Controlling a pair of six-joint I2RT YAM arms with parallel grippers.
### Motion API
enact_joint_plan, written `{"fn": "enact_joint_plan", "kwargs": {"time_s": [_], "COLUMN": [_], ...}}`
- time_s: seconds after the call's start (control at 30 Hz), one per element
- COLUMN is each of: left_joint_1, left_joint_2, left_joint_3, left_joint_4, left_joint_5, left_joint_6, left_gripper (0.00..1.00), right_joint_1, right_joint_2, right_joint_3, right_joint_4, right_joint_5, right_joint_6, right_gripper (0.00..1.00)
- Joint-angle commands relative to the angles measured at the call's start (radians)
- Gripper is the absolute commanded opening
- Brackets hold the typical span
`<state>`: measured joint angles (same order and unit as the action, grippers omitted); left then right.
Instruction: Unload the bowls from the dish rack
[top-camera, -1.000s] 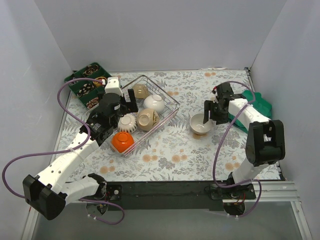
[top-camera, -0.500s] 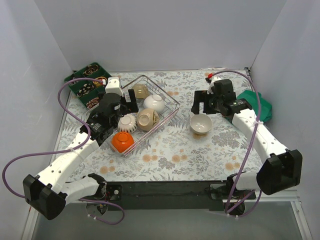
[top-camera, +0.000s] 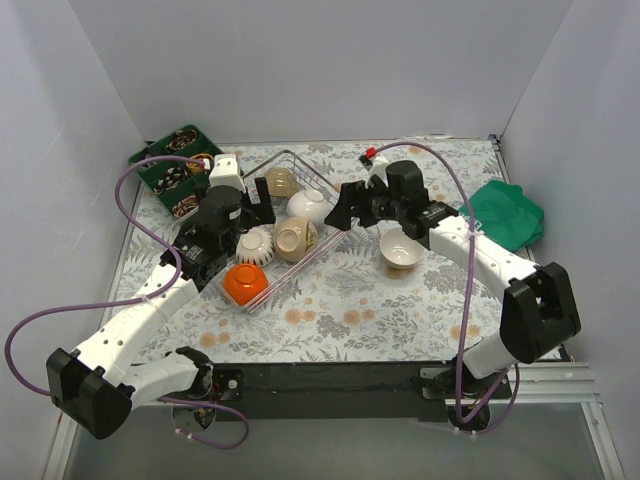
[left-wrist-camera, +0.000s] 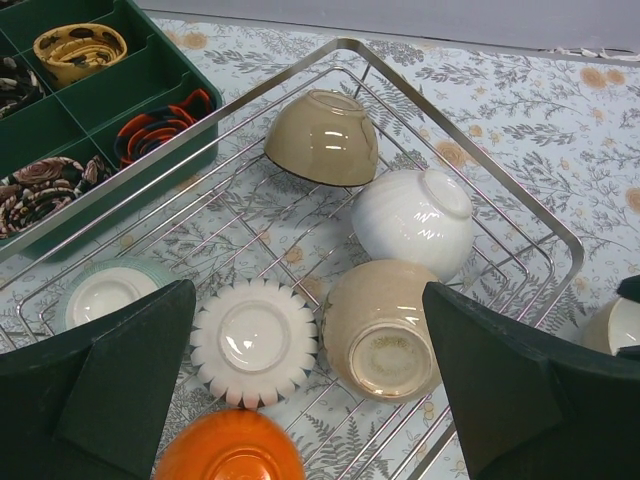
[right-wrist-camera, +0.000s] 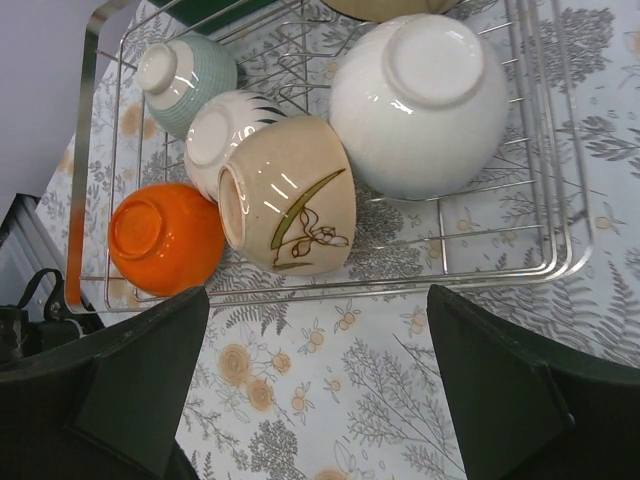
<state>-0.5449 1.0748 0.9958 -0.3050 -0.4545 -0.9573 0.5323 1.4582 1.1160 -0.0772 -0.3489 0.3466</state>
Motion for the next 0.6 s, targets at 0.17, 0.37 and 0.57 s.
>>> {"fn": "enact_joint_plan", "kwargs": {"time_s": [0.17,0.37,0.57], "left_joint_1": [0.025,0.037,0.042], "left_joint_2": [-0.013,-0.029,-0.038], "left_joint_3": [-0.008,-0.008,-0.008], "left_joint_4": [0.015,0.018,0.017], "left_joint_5": [-0.032,-0.021,-0.01], "left_joint_6": [0.0,-0.003,-0.008], "left_gripper": [0.98,0.98,0.98], "right_joint_1": [0.086,0.118,0.143], "right_joint_2": [0.194,0.293,0.386], "right_joint_3": [0.128,0.214,0.295], "right_joint_4": [0.166,0.105,0.019], "right_joint_5": [-0.068,-0.022,-0.004], "right_joint_6": [0.058,0.052,0.035], "right_gripper": [0.99,0.98,0.98]}}
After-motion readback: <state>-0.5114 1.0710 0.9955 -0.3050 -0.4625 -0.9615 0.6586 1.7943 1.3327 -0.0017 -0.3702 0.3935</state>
